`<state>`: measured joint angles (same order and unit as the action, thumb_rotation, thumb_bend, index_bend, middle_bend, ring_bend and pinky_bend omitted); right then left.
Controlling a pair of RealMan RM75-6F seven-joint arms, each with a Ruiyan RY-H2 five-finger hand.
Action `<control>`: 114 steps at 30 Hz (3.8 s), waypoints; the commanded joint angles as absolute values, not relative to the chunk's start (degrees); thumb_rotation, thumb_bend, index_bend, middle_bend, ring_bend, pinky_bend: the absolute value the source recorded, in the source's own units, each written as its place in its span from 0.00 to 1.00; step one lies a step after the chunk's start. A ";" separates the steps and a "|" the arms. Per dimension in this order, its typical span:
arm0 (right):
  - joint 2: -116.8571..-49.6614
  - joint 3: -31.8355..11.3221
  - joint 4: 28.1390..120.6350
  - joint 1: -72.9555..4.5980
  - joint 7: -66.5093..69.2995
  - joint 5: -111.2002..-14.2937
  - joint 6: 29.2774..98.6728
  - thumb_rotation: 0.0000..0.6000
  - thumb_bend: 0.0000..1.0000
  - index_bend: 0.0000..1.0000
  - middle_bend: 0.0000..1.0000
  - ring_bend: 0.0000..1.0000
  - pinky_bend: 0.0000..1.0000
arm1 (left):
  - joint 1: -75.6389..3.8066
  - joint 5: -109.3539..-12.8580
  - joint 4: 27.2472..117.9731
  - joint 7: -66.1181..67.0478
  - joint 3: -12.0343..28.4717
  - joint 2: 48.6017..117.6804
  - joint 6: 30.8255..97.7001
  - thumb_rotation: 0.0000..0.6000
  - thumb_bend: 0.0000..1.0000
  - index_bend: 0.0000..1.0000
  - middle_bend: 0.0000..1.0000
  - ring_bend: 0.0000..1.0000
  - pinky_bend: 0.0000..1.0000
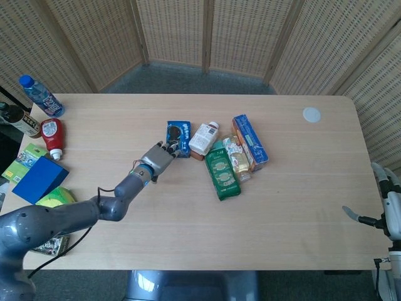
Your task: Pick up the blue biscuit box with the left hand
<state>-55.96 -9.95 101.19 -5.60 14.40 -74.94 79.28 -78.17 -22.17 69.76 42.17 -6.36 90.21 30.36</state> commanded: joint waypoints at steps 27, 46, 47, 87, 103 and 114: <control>-56.12 -10.10 100.15 -6.24 15.28 -73.77 77.52 0.87 0.00 0.00 0.00 0.00 0.00 | -80.55 -17.58 59.40 44.49 -7.35 94.85 32.39 1.00 0.00 0.00 0.00 0.00 0.00; -55.17 -9.83 101.36 -5.51 16.49 -75.22 78.85 0.88 0.00 0.00 0.00 0.00 0.00 | -80.35 -17.31 73.24 46.30 -10.99 87.87 35.42 1.00 0.00 0.00 0.00 0.00 0.00; -55.08 -9.85 101.44 -5.45 16.69 -75.26 78.95 0.88 0.00 0.00 0.00 0.00 0.00 | -80.30 -17.23 77.34 46.25 -11.61 85.38 36.48 1.00 0.00 0.00 0.00 0.00 0.00; -54.25 -9.79 102.08 -5.35 18.39 -75.39 78.79 0.87 0.00 0.00 0.00 0.00 0.00 | -66.75 -96.65 52.42 6.46 -18.79 88.42 45.39 1.00 0.00 0.00 0.00 0.00 0.00; -53.85 -9.82 101.93 -5.40 19.59 -75.22 78.21 0.88 0.00 0.00 0.00 0.00 0.00 | -65.46 -101.03 45.94 2.67 -16.54 92.19 47.44 1.00 0.00 0.00 0.00 0.00 0.00; -53.69 -9.66 102.04 -5.45 19.98 -75.38 77.92 0.87 0.00 0.00 0.00 0.00 0.00 | -65.32 -101.13 44.69 3.66 -14.37 93.05 46.06 1.00 0.00 0.00 0.00 0.00 0.00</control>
<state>-53.70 -9.66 102.04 -5.45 19.98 -75.37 77.92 -65.43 -101.34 45.23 3.53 -14.77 92.53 46.38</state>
